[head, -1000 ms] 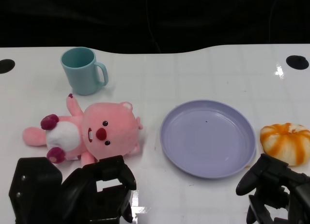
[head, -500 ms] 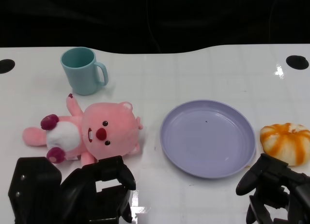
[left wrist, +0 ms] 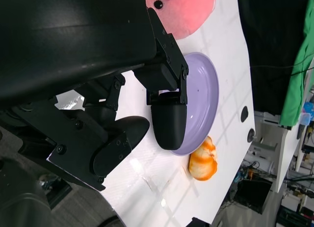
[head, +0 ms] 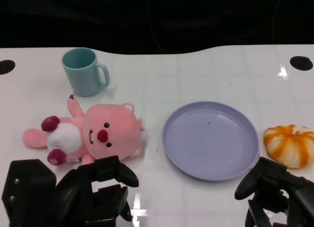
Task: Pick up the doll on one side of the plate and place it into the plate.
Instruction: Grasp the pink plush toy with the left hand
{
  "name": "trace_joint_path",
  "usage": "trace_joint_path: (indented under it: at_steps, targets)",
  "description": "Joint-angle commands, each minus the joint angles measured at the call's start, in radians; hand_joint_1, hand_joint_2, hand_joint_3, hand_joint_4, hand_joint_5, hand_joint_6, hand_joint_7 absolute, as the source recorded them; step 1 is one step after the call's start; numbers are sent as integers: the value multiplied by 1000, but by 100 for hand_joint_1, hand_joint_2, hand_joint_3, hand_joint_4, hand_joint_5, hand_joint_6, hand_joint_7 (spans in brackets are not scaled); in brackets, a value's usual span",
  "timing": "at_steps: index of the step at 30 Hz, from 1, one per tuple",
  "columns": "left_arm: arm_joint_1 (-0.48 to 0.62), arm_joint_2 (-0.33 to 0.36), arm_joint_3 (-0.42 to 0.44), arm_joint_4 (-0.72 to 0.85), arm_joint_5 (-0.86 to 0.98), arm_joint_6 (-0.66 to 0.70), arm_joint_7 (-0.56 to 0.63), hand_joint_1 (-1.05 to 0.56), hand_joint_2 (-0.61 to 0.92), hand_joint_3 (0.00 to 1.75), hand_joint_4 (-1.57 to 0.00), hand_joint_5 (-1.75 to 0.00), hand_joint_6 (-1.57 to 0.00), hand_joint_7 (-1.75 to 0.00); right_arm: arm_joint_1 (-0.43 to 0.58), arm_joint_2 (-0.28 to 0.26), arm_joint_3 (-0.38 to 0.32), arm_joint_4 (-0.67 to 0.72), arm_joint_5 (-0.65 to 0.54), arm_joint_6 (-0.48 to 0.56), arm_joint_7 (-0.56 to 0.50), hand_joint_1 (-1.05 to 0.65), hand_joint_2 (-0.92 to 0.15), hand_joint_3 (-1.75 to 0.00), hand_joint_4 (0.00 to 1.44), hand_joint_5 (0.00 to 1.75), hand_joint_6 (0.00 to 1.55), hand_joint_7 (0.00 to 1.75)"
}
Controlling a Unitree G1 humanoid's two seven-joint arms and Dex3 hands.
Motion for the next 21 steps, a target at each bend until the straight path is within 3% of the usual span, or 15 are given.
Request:
trace_joint_path:
  at_steps: [1, 5, 9, 11, 21]
  targets:
    - [7, 45, -1, 8, 62, -109, -26, -25, 52, 97, -67, -134, -73, -90, 3, -3, -2, -8, 3, -2, -4, 1, -66, -114, 58, 175, 42, 165]
    - [8, 80, -4, -5, 119, -185, -37, -28, 71, 60, -56, -112, -67, -56, 7, -6, -1, -20, 0, 6, -7, 1, -65, -114, 59, 175, 43, 165]
    - [4, 99, 8, -21, 149, -224, -28, -33, 90, 23, -49, -99, -62, -35, 9, -6, -8, -22, 4, 6, -6, 1, -65, -115, 59, 175, 43, 165]
    - [-1, 108, 15, -32, 171, -238, -20, -39, 92, 14, -46, -90, -60, -27, 9, -7, -8, -25, 0, 9, -9, 0, -64, -115, 58, 175, 43, 165]
    - [-23, 187, 33, -99, 300, -294, -16, -51, 92, 4, -27, -72, -47, -11, -1, -5, -9, -39, 2, 45, -16, -1, -63, -116, 58, 175, 43, 164]
